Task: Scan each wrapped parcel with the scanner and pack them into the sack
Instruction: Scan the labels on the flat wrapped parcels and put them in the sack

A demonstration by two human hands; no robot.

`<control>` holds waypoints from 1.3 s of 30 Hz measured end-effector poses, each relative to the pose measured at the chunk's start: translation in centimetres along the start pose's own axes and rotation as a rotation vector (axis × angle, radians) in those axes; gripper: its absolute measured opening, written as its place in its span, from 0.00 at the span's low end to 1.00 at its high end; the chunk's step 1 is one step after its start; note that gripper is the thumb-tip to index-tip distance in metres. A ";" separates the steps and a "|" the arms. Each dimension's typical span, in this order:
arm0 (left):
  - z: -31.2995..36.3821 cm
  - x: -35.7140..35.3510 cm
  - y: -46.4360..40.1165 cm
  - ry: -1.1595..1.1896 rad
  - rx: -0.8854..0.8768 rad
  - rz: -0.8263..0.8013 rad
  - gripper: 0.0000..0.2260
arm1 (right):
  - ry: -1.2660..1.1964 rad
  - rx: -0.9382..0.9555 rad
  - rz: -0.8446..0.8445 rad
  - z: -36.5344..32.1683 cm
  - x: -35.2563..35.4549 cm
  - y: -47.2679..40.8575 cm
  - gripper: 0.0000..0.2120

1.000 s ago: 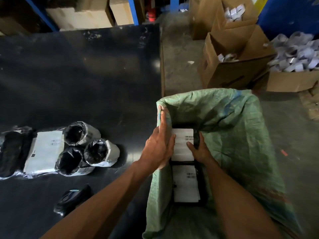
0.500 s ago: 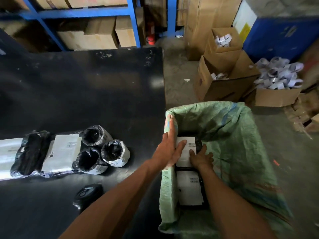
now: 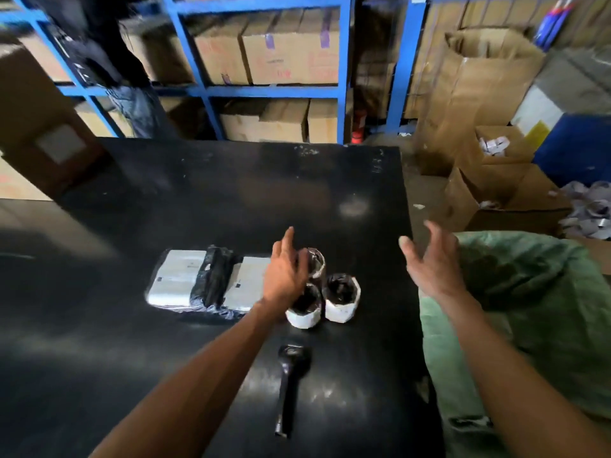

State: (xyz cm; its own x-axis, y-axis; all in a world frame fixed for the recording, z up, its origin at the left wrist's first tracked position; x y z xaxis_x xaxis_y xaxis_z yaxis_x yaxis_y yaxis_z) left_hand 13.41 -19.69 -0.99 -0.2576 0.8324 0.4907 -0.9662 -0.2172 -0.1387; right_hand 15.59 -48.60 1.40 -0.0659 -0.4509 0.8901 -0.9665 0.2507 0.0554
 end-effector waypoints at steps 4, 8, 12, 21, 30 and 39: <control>-6.9 6.7 -0.4 -0.174 0.230 0.001 0.30 | 0.019 0.178 -0.154 -9.3 -4.0 7.4 0.30; -12.9 9.9 0.0 -0.267 0.398 -0.195 0.38 | 0.345 0.159 -0.387 -13.2 -10.2 13.9 0.34; -15.4 9.8 0.4 -0.351 0.428 -0.374 0.43 | 0.475 0.031 -0.600 -13.3 -15.1 18.9 0.41; -15.4 7.1 -1.5 -0.458 0.407 -0.369 0.51 | 0.105 -0.263 -0.629 -11.3 -20.0 21.3 0.43; -15.1 6.5 -1.3 -0.409 0.469 -0.386 0.63 | -0.307 -0.283 -0.600 -10.2 -18.5 20.5 0.23; -16.2 6.7 -2.4 -0.257 0.632 -0.557 0.70 | -0.856 -0.321 -0.658 -12.8 -16.0 17.6 0.18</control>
State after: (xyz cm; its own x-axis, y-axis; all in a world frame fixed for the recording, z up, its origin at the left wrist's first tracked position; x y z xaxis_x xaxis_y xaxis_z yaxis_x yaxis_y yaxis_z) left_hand 14.13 -5.32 -11.24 0.3317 0.7776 0.5341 -0.7564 -0.1192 0.6432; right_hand 2.80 -25.99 -6.12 0.1653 -0.9851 0.0484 -0.7753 -0.0994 0.6237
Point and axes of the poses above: each hand's wrist, its own y-axis away from the middle knuckle, its own x-axis out of the back of the hand, z = x × y, the point moved 4 cm from there along -y, towards the middle knuckle, and after that the axes turned 15 degrees about y, right-handed, at the moved point
